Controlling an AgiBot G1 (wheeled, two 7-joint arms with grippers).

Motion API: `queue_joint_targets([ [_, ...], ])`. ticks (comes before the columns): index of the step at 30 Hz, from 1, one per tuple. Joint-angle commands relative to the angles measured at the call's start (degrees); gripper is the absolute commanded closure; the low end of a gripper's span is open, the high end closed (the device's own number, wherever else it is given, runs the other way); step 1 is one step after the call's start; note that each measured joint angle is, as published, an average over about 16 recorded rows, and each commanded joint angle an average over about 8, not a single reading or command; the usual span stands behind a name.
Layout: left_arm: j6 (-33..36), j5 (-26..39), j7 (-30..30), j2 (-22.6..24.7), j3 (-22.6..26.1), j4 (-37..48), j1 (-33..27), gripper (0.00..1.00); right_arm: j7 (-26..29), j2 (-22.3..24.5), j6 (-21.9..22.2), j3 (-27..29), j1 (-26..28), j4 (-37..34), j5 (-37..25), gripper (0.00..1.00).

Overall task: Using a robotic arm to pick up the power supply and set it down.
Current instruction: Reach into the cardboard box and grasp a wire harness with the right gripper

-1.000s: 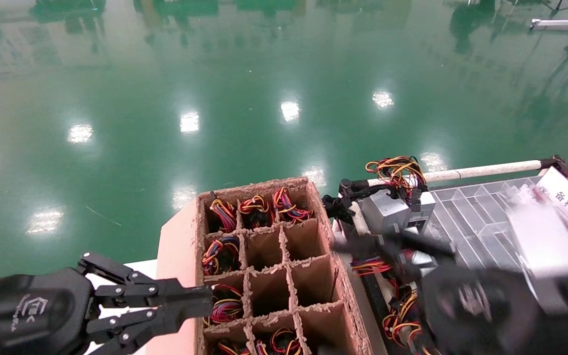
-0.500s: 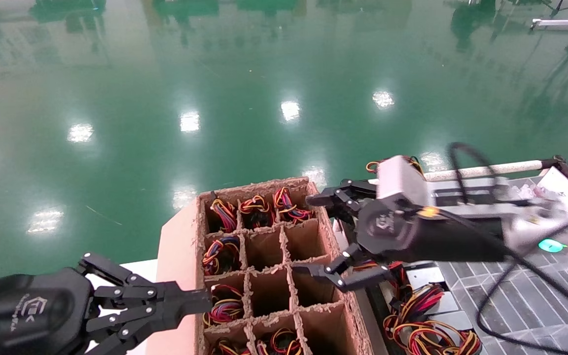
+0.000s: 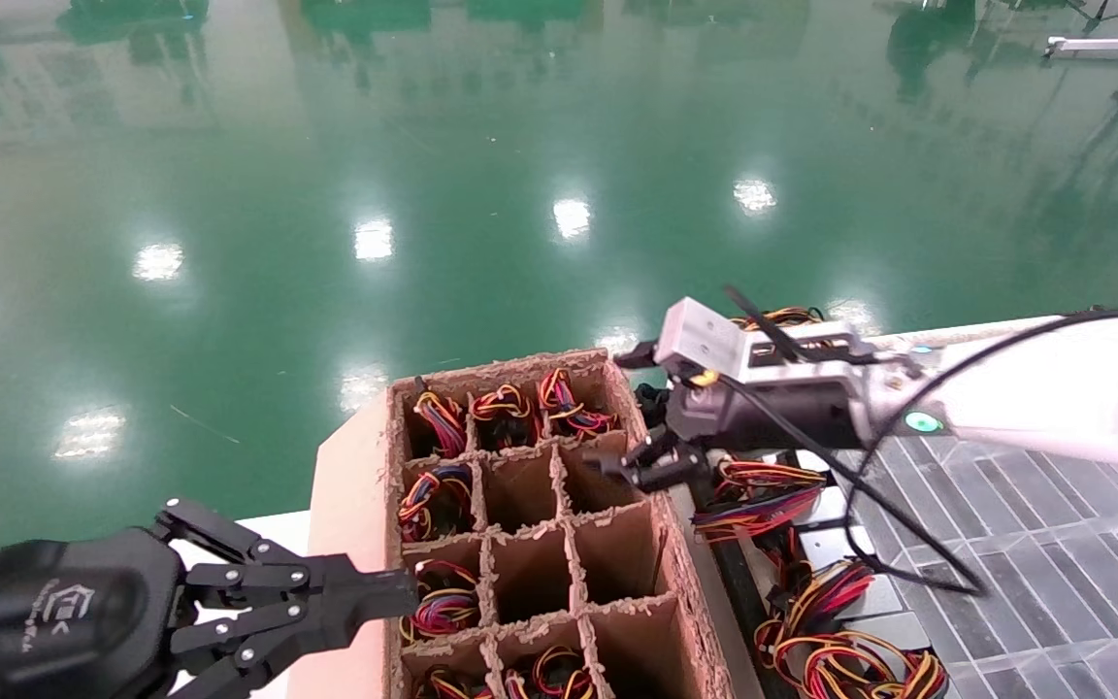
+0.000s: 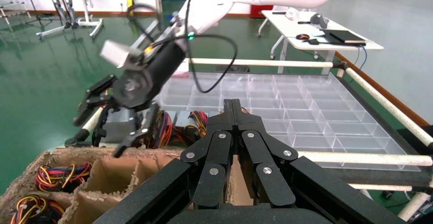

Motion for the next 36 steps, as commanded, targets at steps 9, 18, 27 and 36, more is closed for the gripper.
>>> queue_joint_targets([
  [9,0.0,0.0,0.0,0.0,0.0,0.0,0.0,0.0,-5.47,-5.52,8.48,-0.34,0.79,-8.05,-1.36,1.0],
  [18,0.0,-0.01,0.0,0.0,0.01,0.0,0.0,0.0,-8.31,-7.93,10.68,0.04,0.93,-11.26,-0.86,1.0],
  [27,0.0,-0.01,0.01,0.0,0.01,0.0,0.0,0.0,-9.96,-9.38,13.41,0.45,0.28,-12.95,-0.27,1.0],
  [36,-0.01,-0.01,0.01,-0.01,0.02,0.0,0.0,0.0,-10.5,-9.82,15.44,0.73,-0.57,-13.47,0.17,1.0],
])
